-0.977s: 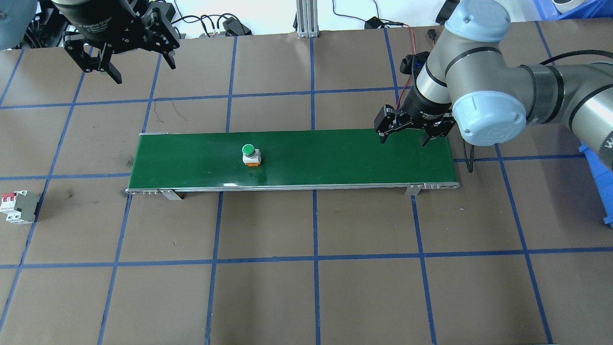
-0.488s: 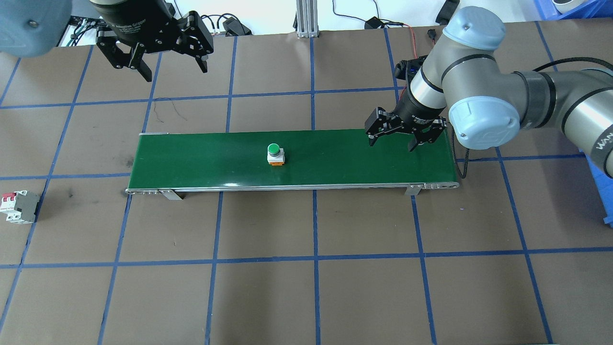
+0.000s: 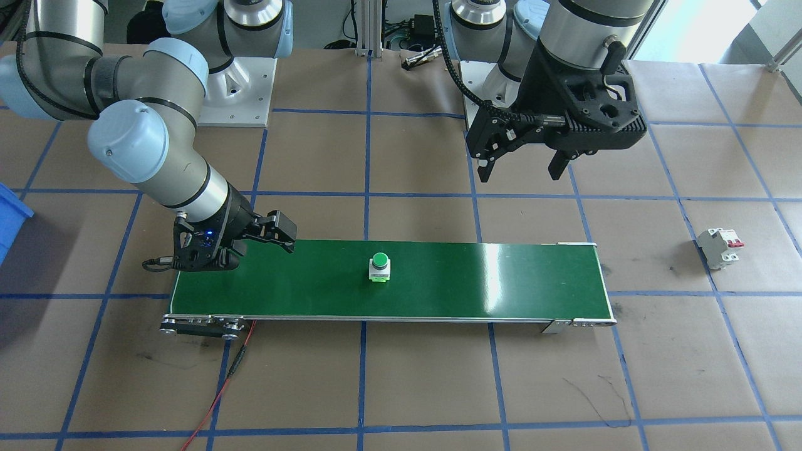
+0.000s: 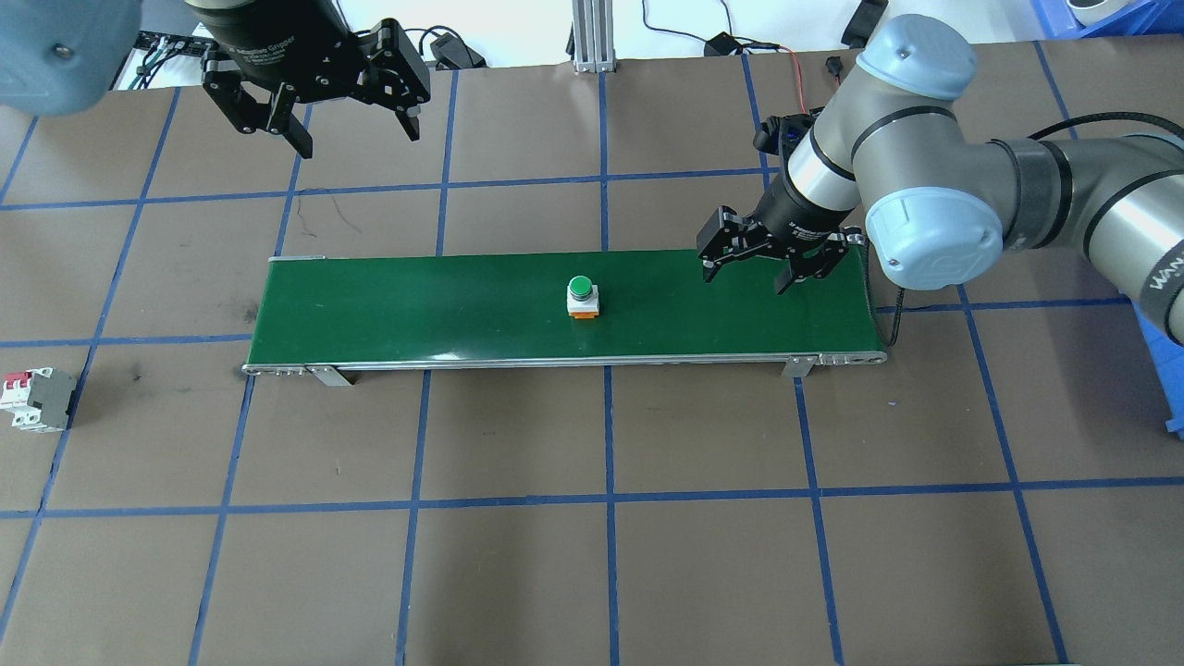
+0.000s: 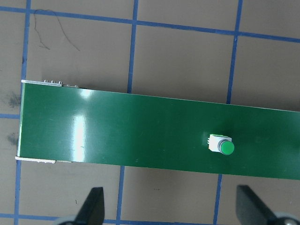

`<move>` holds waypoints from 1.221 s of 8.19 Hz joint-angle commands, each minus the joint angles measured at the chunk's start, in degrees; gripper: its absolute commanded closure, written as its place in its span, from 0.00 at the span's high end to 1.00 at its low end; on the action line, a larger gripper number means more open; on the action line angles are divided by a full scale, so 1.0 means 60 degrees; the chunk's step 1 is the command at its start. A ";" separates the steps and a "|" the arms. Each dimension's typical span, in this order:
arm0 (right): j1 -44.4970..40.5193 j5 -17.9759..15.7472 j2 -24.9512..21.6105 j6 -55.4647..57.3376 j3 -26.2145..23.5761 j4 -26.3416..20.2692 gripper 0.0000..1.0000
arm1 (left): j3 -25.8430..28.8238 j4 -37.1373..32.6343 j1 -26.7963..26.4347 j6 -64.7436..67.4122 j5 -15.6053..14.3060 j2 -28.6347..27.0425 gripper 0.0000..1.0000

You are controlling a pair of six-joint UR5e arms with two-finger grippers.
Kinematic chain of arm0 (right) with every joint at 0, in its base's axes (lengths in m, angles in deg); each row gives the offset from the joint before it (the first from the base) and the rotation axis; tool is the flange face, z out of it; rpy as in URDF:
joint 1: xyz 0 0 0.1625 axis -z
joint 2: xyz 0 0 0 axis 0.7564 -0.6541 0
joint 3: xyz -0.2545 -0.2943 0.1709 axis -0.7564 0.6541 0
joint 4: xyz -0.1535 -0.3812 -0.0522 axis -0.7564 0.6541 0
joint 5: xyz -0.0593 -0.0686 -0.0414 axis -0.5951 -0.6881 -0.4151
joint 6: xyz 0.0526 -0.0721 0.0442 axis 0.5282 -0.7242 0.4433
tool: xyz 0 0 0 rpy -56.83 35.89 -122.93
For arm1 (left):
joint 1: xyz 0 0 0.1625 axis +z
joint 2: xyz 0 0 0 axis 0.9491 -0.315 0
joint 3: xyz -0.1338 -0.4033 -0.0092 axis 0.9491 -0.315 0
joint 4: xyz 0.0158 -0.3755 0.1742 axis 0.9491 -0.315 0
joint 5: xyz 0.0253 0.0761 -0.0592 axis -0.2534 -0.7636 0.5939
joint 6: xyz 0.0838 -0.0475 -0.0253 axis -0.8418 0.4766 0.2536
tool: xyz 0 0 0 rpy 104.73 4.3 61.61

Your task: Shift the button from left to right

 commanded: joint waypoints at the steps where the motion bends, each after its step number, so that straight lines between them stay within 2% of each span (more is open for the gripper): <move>1: -0.0146 0.0041 -0.0014 0.0893 0.0086 0.0028 0.94 | 0.0036 -0.0030 -0.0005 -0.0033 -0.0418 0.0034 1.00; 3: -0.0496 0.0041 0.0015 0.1348 0.0145 0.0465 0.94 | -0.0051 -0.0030 -0.0019 -0.0018 -0.0361 0.0121 1.00; 5: -0.0615 0.0012 0.0409 0.1601 0.0160 0.0950 0.94 | -0.0051 0.0000 -0.0019 -0.0018 -0.0331 0.0151 1.00; 9: -0.0615 -0.0193 0.0733 0.1441 0.0160 0.1039 0.95 | -0.0051 0.0014 -0.0020 -0.0018 -0.0302 0.0151 1.00; 10: -0.0615 -0.0715 0.0791 0.0932 0.0146 0.1025 0.92 | -0.0051 0.0014 -0.0020 -0.0018 -0.0302 0.0151 1.00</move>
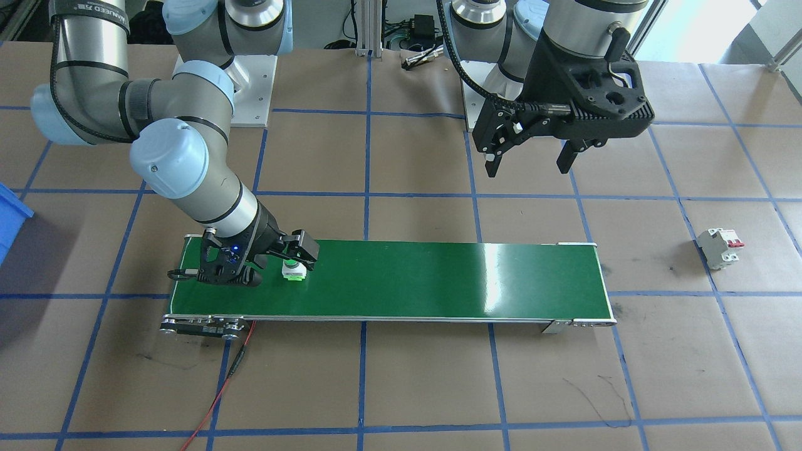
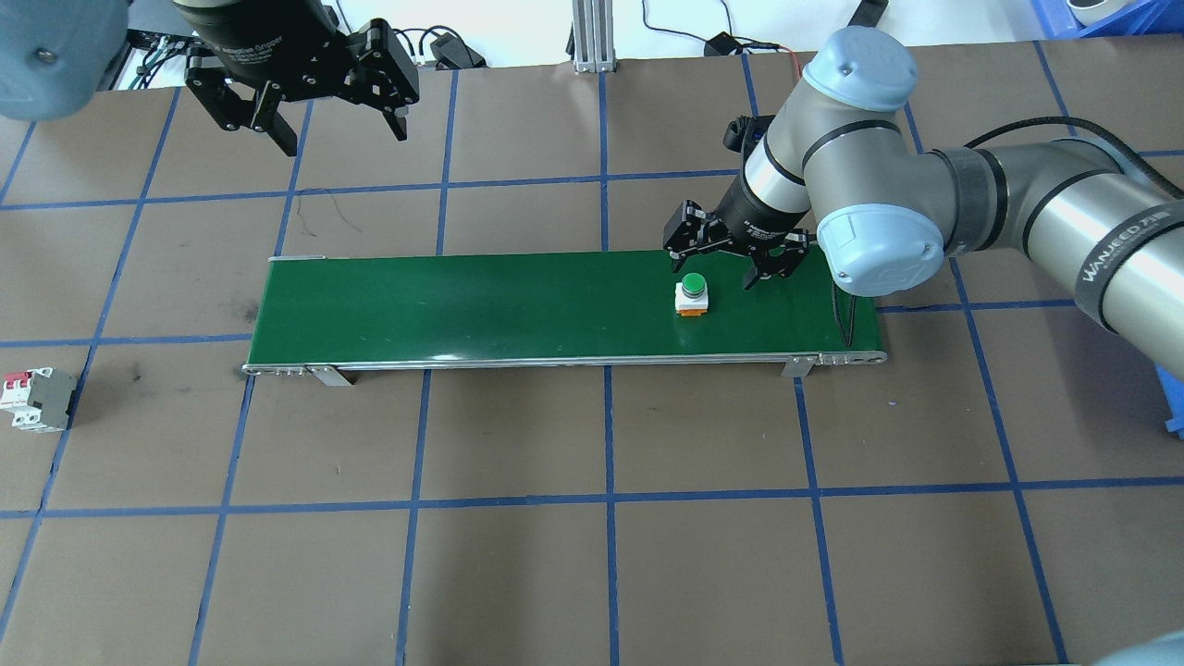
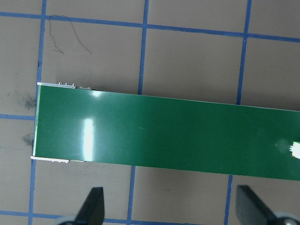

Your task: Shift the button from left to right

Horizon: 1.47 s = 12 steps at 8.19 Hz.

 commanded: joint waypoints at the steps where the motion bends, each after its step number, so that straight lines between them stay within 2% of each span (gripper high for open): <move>1: -0.0002 -0.0959 0.0131 -0.0763 -0.0086 -0.0063 0.79 | -0.0006 0.0008 0.0000 0.0000 0.0012 -0.0004 1.00; 2: 0.0013 -0.1601 0.0146 -0.0780 -0.0130 -0.0165 0.65 | -0.0006 0.0008 0.0000 0.0015 0.0012 -0.0004 1.00; 3: 0.0013 -0.1782 0.0189 -0.0780 -0.0116 -0.0413 0.48 | -0.0006 0.0008 0.0000 0.0015 0.0012 -0.0004 1.00; 4: 0.0056 -0.2045 0.0204 -0.0925 -0.0116 -0.0604 0.22 | -0.0006 0.0008 0.0000 0.0000 0.0012 0.0039 1.00; 5: 0.0216 -0.2323 0.0190 -0.1173 -0.0101 -0.0678 0.04 | -0.0006 0.0008 0.0000 0.0000 0.0012 0.0025 1.00; 6: 0.0464 -0.2326 0.0117 -0.1277 -0.0072 -0.0795 0.00 | -0.0006 0.0008 0.0000 0.0015 0.0012 -0.0004 1.00; 8: 0.1122 -0.2369 -0.0087 -0.2195 0.0321 -0.0898 0.00 | 0.0009 0.0008 0.0000 0.0015 0.0012 0.0025 1.00; 10: 0.2379 -0.2661 -0.0351 -0.4836 0.1126 -0.2093 0.00 | -0.0020 0.0008 0.0000 0.0015 0.0012 0.0025 1.00; 11: 0.2980 -0.3330 -0.0584 -0.6564 0.1173 -0.2216 0.00 | -0.0020 0.0008 0.0000 0.0000 0.0012 0.0039 1.00; 12: 0.3697 -0.3612 -0.0688 -0.8249 0.1202 -0.2217 0.00 | -0.0020 0.0008 0.0000 0.0000 0.0012 0.0069 1.00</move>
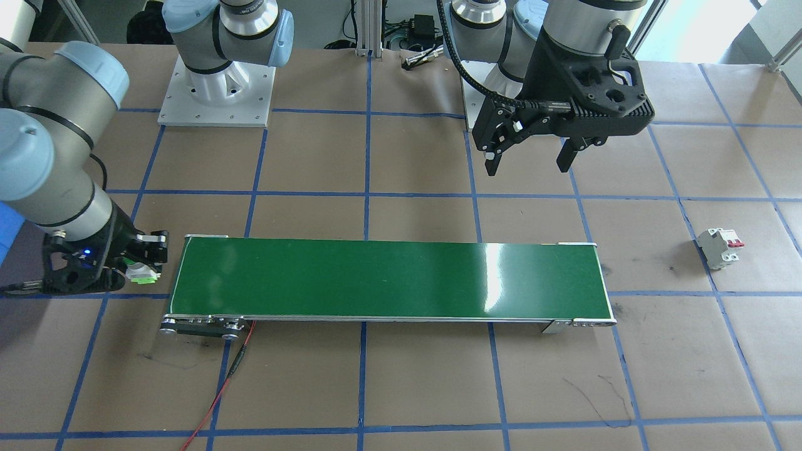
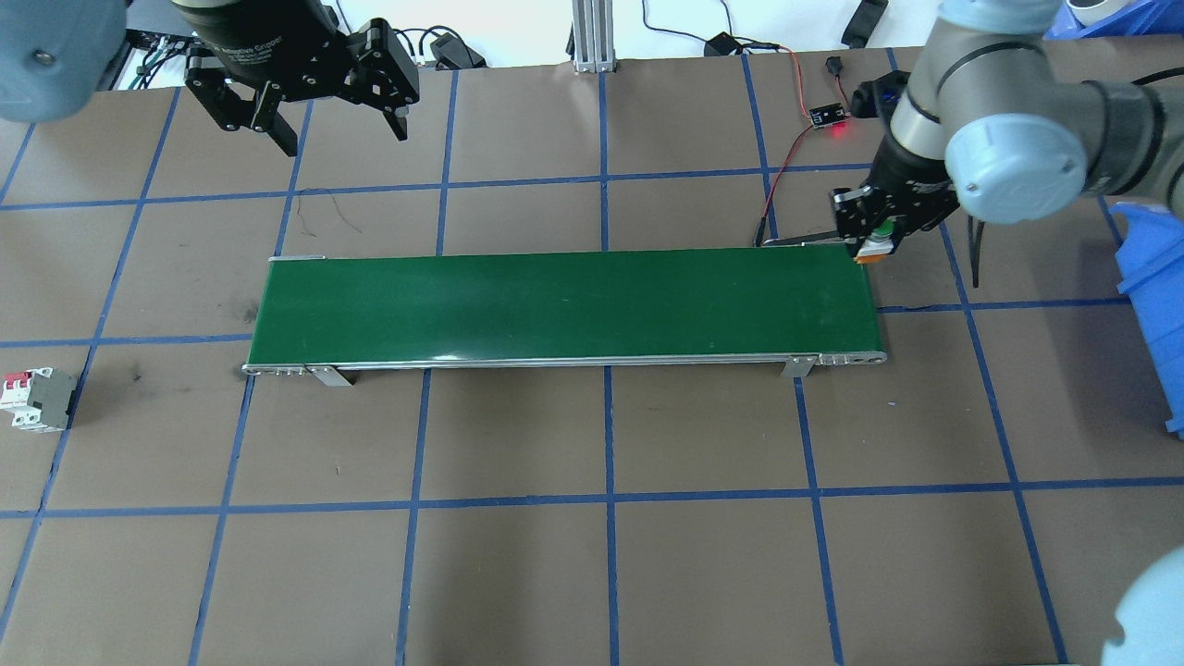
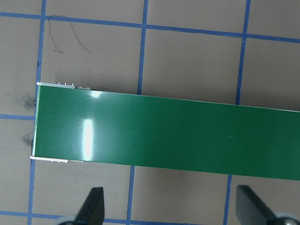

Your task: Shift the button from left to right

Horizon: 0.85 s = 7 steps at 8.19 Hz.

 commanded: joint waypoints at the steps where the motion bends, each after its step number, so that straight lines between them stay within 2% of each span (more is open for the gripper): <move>1: 0.2080 -0.0558 -0.0394 -0.4609 0.0224 -0.0322 0.00 | 0.0008 0.0000 0.0000 -0.0006 0.0015 0.0033 1.00; 4: 0.4528 -0.0090 -0.0366 -0.9326 0.0298 -0.0133 0.00 | -0.0007 0.0000 -0.0015 0.0009 0.0015 0.0047 1.00; 5: 0.5129 -0.0015 -0.0307 -1.0487 0.0385 0.0302 0.00 | -0.0007 0.0000 -0.0015 -0.0006 0.0000 0.0062 1.00; 7: 0.6097 0.0540 0.0523 -1.2714 0.1099 0.0716 0.00 | -0.0007 0.0000 -0.0015 0.0009 0.0000 0.0047 1.00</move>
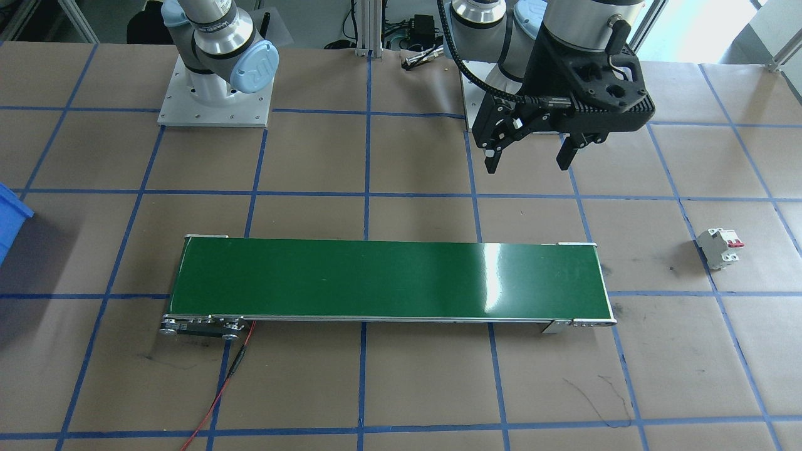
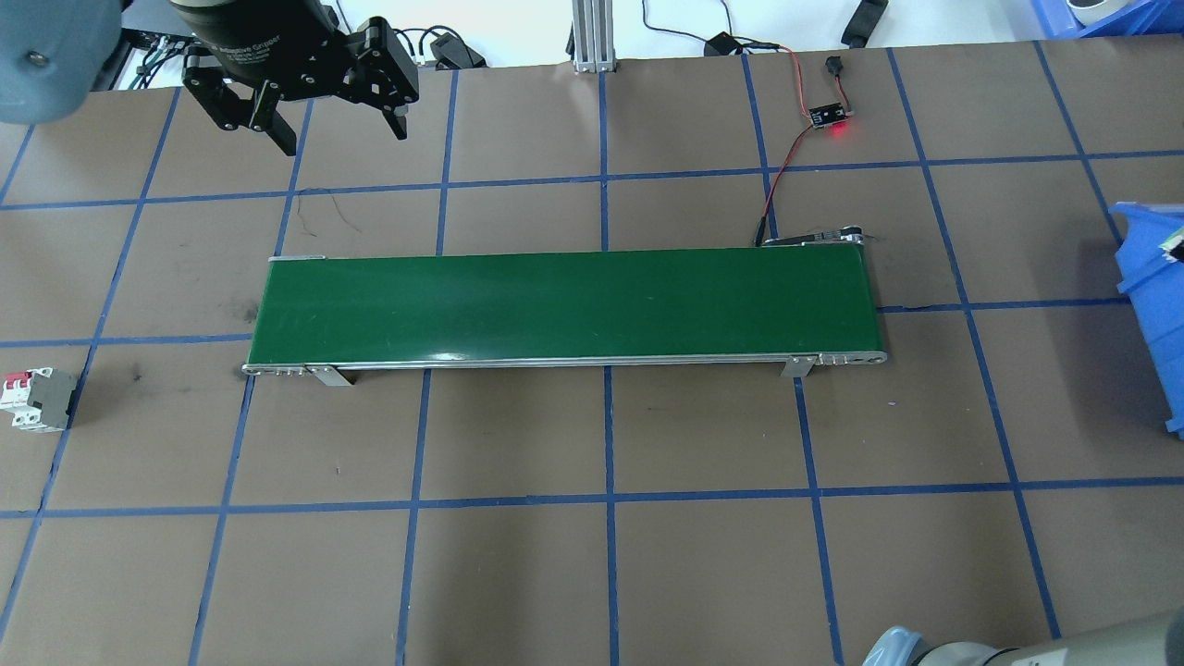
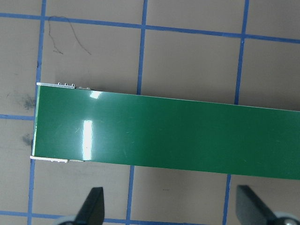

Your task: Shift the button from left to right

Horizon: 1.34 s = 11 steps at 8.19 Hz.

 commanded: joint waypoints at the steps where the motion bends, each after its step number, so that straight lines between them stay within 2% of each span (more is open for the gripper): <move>1: 0.1081 0.0457 0.1301 -0.3096 0.1009 0.0485 0.00 | 0.0000 0.0000 -0.0002 0.0005 0.0005 0.0000 1.00; 2: 0.1155 0.0457 0.1684 -0.4164 0.0999 0.1196 0.00 | 0.0000 0.0000 -0.0002 0.0005 0.0005 0.0014 1.00; 5: 0.1200 0.0325 0.2665 -0.5651 0.0940 0.1816 0.05 | 0.0000 0.0000 -0.0002 -0.0010 -0.0009 0.0014 1.00; 7: 0.1200 0.0020 0.2815 -0.6078 0.0635 0.1965 0.06 | 0.0014 0.0000 -0.0002 -0.0010 -0.0009 0.0015 1.00; 9: 0.1200 0.0017 0.2815 -0.6065 0.0354 0.2257 0.12 | 0.0000 0.0000 -0.0002 -0.0010 -0.0009 0.0015 1.00; 10: 0.1200 0.0047 0.2801 -0.6065 0.0340 0.2258 0.29 | 0.0000 0.0000 -0.0002 -0.0010 -0.0009 0.0015 1.00; 11: 0.1200 0.0148 0.2801 -0.6065 0.0310 0.2258 0.69 | 0.0000 0.0000 -0.0002 -0.0010 -0.0009 0.0015 1.00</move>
